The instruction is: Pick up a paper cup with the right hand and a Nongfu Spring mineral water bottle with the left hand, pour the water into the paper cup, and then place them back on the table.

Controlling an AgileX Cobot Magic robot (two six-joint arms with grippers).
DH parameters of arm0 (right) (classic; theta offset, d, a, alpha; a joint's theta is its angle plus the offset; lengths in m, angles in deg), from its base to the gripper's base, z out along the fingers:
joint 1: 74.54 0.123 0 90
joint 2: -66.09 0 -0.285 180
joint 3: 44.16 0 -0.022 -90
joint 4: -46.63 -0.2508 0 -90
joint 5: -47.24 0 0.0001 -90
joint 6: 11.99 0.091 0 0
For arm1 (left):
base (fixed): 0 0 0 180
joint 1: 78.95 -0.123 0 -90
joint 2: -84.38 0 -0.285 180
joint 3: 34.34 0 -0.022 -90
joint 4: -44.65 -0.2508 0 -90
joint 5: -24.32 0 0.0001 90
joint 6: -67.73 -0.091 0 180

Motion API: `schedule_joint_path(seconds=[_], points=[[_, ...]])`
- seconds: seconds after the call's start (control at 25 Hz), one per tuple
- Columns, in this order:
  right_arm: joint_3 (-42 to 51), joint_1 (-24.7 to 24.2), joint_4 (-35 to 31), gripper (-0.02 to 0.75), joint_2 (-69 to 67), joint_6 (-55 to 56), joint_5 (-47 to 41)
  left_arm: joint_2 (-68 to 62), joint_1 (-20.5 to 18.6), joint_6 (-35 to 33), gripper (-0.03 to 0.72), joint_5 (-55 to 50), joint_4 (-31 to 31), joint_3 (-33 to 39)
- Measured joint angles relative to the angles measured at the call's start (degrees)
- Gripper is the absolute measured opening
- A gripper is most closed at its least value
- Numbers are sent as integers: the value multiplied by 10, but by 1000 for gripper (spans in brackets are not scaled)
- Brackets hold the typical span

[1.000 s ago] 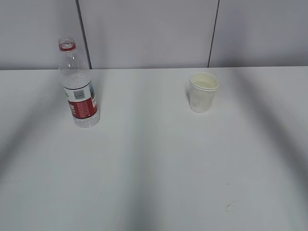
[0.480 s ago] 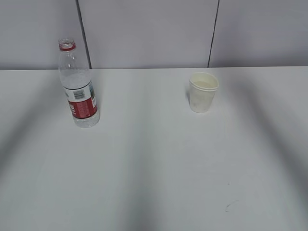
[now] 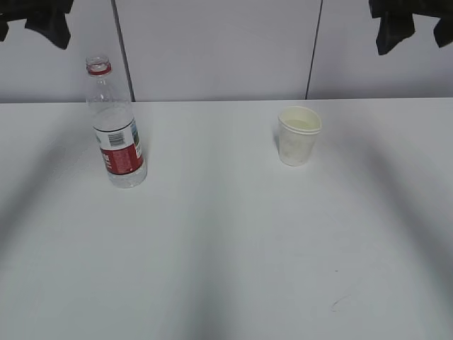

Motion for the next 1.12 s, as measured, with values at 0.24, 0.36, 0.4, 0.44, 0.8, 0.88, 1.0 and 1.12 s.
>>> schedule_joint_path(seconds=[0.24,0.36,0.4,0.44,0.8,0.88,1.0,1.12], points=[[-49,1,-71,589,0,-25,-110,0,0,0,544,-129,8,0],[-50,1,-82,589,0,-30,-116,1,0,0,544,-138,29,0],[-50,1,-84,589,0,-30,-116,2,0,0,544,-138,42,0],[-50,1,-86,589,0,-30,-117,2,0,0,544,-138,56,0],[-48,1,-95,589,9,-38,-118,31,0,0,544,-139,80,5],[-36,1,-102,589,27,-38,-118,57,0,1,544,-139,76,22],[7,1,-104,589,74,-39,-118,111,0,1,544,-140,70,64],[78,1,-105,589,134,-39,-118,168,0,2,544,-141,69,117]])
